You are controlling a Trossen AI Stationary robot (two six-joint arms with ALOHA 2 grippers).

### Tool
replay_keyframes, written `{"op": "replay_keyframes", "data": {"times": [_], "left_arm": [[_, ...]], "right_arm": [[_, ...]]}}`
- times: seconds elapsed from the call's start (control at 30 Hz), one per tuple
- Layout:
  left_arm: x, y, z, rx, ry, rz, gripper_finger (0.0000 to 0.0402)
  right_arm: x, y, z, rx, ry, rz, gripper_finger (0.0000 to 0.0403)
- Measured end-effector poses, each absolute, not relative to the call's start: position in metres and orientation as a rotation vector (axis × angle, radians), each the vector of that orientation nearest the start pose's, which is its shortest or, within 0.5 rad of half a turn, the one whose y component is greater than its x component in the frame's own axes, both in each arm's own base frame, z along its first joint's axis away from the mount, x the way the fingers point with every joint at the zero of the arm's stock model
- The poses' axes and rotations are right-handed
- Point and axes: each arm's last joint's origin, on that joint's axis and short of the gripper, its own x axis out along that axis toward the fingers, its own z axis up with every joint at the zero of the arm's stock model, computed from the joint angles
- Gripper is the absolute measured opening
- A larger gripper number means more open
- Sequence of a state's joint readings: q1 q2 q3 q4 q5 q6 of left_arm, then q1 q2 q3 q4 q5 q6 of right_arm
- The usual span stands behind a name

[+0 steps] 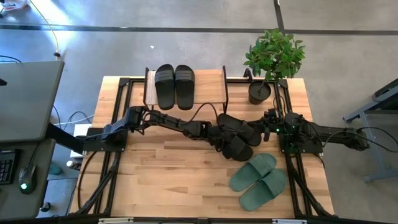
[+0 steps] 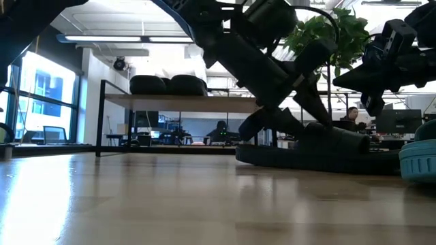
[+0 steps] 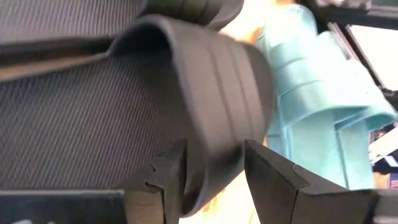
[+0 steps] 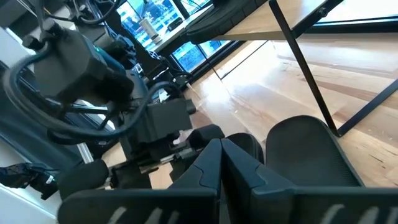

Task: Pick and place slides into the shelf
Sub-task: Move the bottom black slide to the middle of the table

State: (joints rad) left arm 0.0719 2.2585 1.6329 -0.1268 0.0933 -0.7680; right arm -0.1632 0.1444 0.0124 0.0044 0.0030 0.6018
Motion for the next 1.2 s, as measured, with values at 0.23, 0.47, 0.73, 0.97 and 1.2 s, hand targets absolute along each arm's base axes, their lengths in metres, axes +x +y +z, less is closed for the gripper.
{"op": "replay_keyframes", "data": {"times": [0.23,0.47,0.73,0.97,1.2], "left_arm": [[0.493,0.033,0.151,-0.791,0.689,0.262,0.0103],[0.495,0.033,0.153,-0.798,0.678,0.255,0.0011],[0.495,0.033,0.156,-0.86,0.655,0.291,0.0008],[0.507,0.033,0.188,-0.854,0.568,0.254,0.0003],[0.51,0.03,0.233,-0.734,0.639,0.327,0.0002]], "right_arm": [[0.104,-0.017,0.156,0.61,0.074,-0.199,0.0],[0.104,-0.017,0.156,0.61,0.074,-0.199,0.0],[0.104,-0.017,0.156,0.61,0.074,-0.199,0.0],[0.104,-0.017,0.156,0.61,0.074,-0.199,0.0],[0.104,-0.017,0.156,0.61,0.074,-0.199,0.0]]}}
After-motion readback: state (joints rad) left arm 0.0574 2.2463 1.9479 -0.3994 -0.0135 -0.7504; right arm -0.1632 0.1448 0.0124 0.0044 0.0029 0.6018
